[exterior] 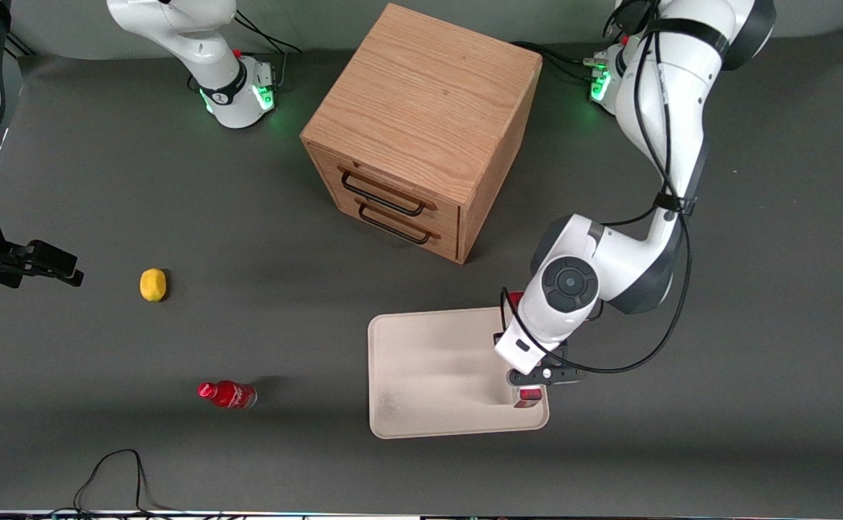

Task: Place red cookie box on tray
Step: 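Lower the cookie box onto the tray and open the left gripper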

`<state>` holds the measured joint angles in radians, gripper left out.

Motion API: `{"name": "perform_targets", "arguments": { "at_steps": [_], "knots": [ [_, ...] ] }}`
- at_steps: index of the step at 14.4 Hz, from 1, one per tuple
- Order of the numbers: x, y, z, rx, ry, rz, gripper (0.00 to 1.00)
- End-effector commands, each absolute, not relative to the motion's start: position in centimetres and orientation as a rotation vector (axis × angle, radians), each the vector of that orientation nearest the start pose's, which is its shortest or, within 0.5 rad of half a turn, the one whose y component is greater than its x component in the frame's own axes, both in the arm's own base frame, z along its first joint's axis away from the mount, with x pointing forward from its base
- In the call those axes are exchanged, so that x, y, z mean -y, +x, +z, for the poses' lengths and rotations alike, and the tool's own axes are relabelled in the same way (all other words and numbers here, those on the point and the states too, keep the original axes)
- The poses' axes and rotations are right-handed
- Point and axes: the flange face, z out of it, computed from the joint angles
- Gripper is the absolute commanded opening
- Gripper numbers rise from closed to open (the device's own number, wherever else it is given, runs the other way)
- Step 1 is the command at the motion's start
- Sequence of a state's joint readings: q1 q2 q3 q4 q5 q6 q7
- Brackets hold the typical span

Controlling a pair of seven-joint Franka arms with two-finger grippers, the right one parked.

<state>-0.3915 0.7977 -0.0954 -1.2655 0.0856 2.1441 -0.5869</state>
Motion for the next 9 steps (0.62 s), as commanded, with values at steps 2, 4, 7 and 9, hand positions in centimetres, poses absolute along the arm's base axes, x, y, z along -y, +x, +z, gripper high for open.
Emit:
{"name": "perform_targets", "arguments": {
  "at_steps": [2,4,7,9],
  "knots": [
    [32.9,67.7,26.9,0.118,-3.158,-0.128,0.00],
    [32.8,67.9,25.6,0.122,-3.160,-0.147,0.00],
    [32.8,67.8,24.7,0.134,-3.157,-0.140,0.00],
    [32.8,67.9,24.7,0.139,-3.157,-0.142,0.00]
  ]
}}
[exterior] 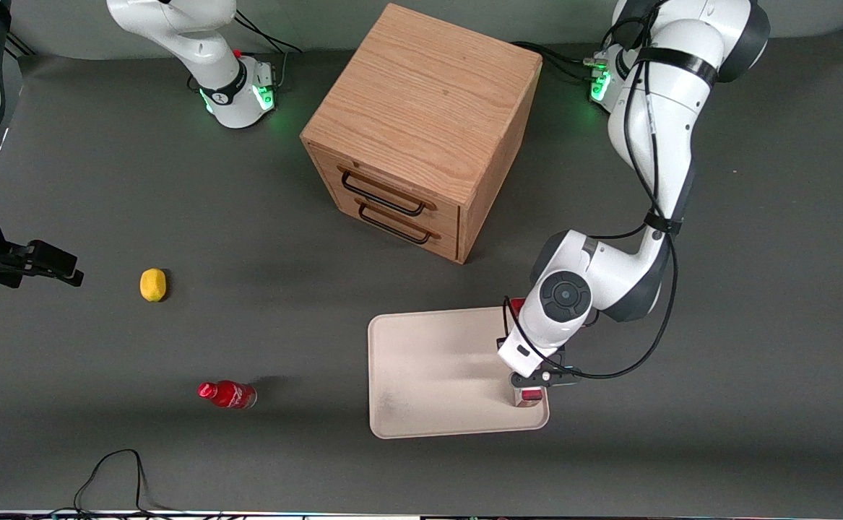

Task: Place red cookie box on tray
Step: 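Lower the cookie box onto the tray and open the left gripper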

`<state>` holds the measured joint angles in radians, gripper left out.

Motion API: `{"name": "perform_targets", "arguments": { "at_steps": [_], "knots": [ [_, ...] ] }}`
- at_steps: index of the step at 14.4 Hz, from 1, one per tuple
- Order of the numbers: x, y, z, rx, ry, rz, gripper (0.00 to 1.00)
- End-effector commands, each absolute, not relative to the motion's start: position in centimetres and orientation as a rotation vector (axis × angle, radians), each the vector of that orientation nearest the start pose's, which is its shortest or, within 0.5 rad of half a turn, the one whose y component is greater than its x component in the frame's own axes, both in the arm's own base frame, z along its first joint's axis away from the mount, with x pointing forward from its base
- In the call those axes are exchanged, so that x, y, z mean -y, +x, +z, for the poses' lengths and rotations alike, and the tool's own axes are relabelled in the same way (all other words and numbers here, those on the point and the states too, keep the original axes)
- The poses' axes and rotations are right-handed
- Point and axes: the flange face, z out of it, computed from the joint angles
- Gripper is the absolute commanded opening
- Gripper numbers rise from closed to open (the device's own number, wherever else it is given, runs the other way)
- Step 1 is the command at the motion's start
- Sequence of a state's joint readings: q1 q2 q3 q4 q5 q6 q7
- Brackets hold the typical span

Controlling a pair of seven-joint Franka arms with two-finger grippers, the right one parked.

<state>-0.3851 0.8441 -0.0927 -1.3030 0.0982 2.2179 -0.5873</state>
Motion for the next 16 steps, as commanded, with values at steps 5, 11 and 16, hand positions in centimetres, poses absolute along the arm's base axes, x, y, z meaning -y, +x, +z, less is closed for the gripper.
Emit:
{"name": "perform_targets", "arguments": {
  "at_steps": [5,11,16],
  "knots": [
    [32.1,68.2,25.2,0.152,-3.144,-0.156,1.00],
    [31.8,68.1,28.9,0.165,-3.134,-0.147,1.00],
    [30.5,65.9,41.1,0.180,-3.104,-0.125,1.00]
  ]
}}
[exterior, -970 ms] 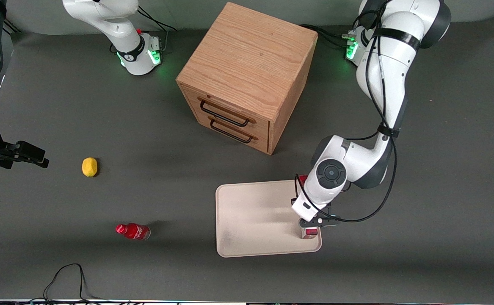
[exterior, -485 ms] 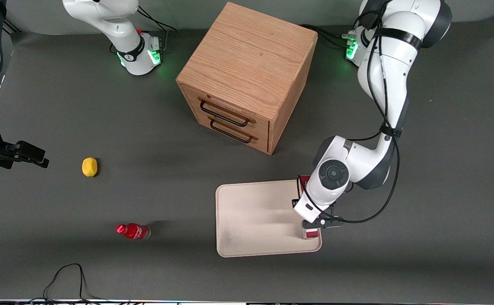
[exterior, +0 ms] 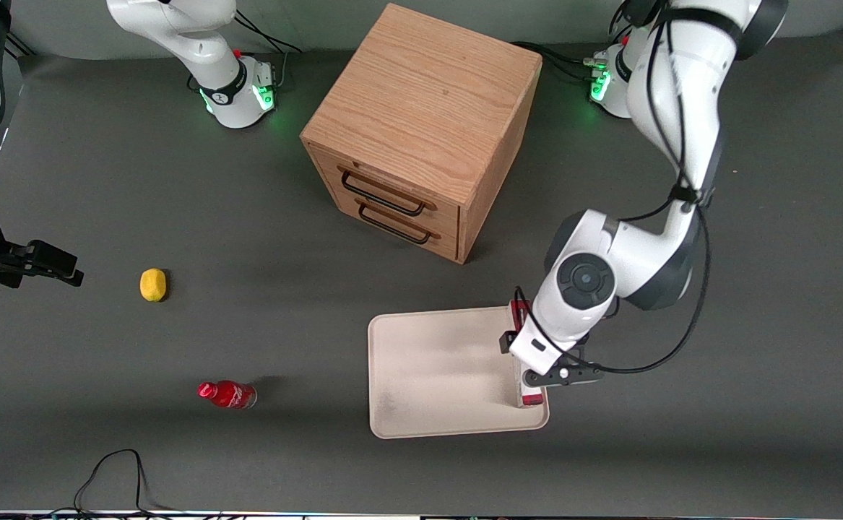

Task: Place red cookie box on tray

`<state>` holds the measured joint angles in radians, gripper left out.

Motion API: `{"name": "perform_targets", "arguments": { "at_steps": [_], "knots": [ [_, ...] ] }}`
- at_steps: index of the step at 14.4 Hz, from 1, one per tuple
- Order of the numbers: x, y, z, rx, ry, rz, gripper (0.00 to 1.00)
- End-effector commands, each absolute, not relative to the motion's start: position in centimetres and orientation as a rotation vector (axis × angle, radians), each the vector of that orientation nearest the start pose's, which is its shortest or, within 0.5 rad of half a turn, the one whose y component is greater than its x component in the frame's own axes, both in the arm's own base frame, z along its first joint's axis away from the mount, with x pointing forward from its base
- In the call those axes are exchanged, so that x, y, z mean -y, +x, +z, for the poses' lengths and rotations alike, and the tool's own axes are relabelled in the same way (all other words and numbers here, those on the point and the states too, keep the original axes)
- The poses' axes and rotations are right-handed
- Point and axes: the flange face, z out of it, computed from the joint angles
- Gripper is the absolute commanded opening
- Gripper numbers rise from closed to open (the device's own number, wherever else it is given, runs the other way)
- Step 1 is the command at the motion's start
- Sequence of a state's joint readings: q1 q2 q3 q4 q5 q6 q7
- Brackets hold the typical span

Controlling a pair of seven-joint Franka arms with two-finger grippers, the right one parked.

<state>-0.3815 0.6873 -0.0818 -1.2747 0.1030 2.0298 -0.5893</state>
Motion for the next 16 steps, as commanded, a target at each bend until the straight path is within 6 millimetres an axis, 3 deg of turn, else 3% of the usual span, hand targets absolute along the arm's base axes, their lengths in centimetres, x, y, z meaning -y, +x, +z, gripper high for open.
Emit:
{"name": "perform_targets", "arguments": {
  "at_steps": [1,5,7,11,14,16],
  "knots": [
    [30.0,65.2,43.7,0.179,-3.097,-0.125,1.00],
    [28.9,61.9,53.0,0.162,-3.093,-0.170,1.00],
    [28.7,60.6,56.2,0.157,-3.099,-0.202,1.00],
    [27.5,60.0,59.2,0.178,-3.103,-0.269,1.00],
    [23.2,60.5,60.3,0.139,-3.072,-0.290,1.00],
    [18.5,60.6,60.9,0.090,-3.064,-0.285,1.00]
  ]
}}
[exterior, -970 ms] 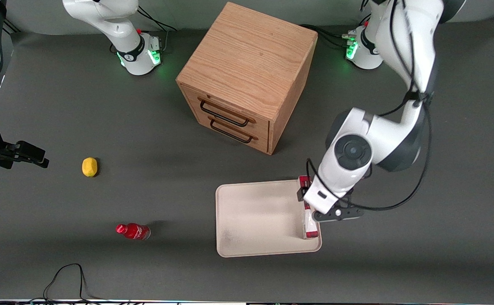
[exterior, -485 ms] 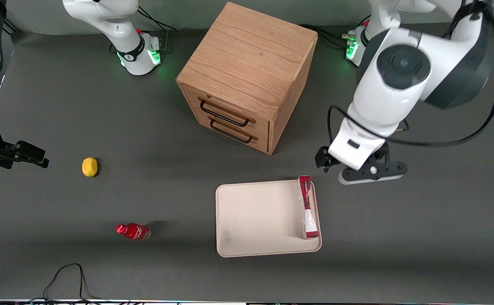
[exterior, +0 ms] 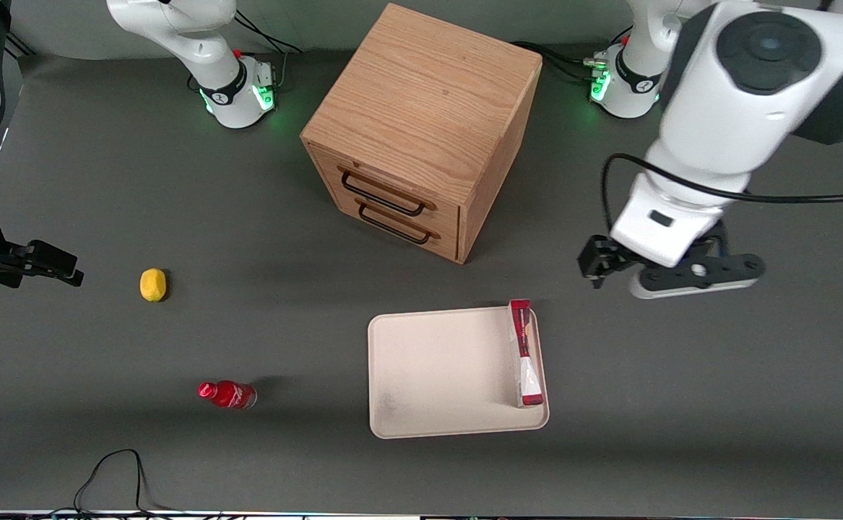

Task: Place red cookie box on tray

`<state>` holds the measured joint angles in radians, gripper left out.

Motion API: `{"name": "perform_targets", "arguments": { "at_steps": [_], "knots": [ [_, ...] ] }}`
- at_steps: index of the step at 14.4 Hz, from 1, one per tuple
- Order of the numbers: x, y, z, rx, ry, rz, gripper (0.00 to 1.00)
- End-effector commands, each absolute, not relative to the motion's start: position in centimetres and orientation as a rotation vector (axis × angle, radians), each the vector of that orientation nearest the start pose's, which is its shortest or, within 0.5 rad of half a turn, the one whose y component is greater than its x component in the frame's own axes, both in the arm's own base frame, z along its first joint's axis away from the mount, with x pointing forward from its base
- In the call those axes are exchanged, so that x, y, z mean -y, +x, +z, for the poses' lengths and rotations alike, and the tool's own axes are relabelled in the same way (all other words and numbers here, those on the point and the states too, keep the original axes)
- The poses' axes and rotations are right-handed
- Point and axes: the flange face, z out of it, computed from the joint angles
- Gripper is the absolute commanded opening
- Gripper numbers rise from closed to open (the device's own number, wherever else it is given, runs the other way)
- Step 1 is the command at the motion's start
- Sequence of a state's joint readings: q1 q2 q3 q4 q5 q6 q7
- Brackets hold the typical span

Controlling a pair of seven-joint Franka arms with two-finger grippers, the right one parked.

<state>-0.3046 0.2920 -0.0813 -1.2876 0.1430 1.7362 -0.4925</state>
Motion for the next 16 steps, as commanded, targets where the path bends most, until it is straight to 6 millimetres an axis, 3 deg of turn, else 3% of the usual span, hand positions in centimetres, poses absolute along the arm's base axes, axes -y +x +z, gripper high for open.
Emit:
{"name": "perform_targets", "arguments": {
  "at_steps": [1,5,8,12,16],
  "knots": [
    [16.5,60.3,61.2,0.051,-3.060,-0.285,1.00],
    [8.6,58.8,62.4,-0.075,-3.080,-0.255,1.00],
    [5.1,56.3,62.7,-0.099,-3.064,-0.255,1.00],
    [3.3,54.1,63.1,-0.072,-3.061,-0.277,1.00],
    [2.2,54.1,64.0,-0.036,-3.082,-0.271,1.00]
  ]
}}
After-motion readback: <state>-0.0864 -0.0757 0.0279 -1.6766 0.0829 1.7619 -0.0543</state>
